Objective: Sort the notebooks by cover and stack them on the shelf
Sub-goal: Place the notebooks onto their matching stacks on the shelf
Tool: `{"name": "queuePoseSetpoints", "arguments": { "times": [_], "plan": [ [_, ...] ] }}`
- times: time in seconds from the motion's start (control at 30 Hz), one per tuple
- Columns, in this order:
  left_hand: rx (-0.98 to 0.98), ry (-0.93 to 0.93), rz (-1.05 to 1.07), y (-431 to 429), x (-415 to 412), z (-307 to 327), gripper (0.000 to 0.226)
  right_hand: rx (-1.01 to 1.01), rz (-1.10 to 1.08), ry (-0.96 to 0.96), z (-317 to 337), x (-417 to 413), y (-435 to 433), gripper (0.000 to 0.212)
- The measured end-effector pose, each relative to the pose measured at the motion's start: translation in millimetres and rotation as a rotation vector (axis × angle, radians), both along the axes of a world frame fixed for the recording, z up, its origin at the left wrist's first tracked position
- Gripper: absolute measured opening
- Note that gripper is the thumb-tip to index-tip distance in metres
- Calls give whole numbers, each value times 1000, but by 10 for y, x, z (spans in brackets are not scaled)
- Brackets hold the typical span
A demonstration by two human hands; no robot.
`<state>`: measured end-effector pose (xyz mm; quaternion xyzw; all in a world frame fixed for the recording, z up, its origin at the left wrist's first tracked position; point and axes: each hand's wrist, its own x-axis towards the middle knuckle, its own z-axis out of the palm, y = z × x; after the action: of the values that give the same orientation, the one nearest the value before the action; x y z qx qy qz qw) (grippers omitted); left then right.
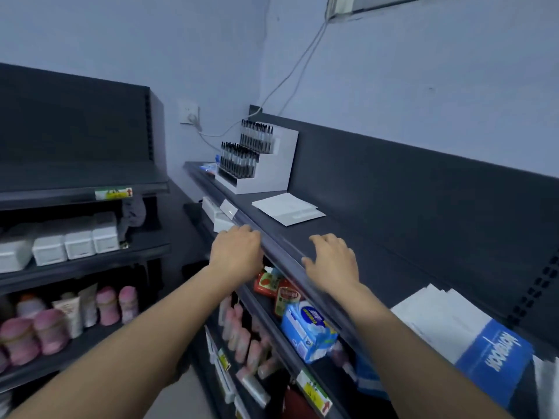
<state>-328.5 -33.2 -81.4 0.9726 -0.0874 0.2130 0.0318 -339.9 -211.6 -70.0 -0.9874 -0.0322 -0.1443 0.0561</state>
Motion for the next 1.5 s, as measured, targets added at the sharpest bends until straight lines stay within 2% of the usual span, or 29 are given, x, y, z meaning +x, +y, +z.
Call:
{"name": "queuePoseSetpoints", "arguments": {
  "times": [0.33,0.47,0.67,0.83,0.93,1.03,1.13,1.2,1.27,1.33,1.43,1.5],
  "plan": [
    [30,25,-4,193,1331,39,22,-10,-28,21,0,1392,153,43],
    [30,41,-35,200,1802,18,28,-17,-52,59,-73,1790,173,44],
    [36,104,-118,131,2585,-83,29,3,-153,104,-228,2301,175,45],
    [47,229,-210,52,3277,-172,38,98,-340,226,-334,2668,203,45],
    [8,375,-216,9,3618,-223,48,238,-444,289,-392,2861,254,48],
    [-82,510,-240,-35,3873,-266,51,389,-482,247,-415,3001,331,54],
    [-283,611,-274,-87,4072,-269,53,713,-506,115,-417,3138,392,55],
    [-420,689,-263,-116,4123,-247,67,927,-546,46,-423,3218,431,57],
    [-466,741,-257,-112,4156,-237,77,1060,-593,-4,-427,3268,461,52],
    [-522,794,-289,-94,4181,-219,61,1193,-627,-50,-403,3271,469,46],
    [-744,878,-352,-83,4226,-221,36,1372,-651,-74,-345,3229,446,43],
    [-884,873,-372,-84,4203,-221,28,1470,-641,-64,-305,3206,460,50]
  ]
}}
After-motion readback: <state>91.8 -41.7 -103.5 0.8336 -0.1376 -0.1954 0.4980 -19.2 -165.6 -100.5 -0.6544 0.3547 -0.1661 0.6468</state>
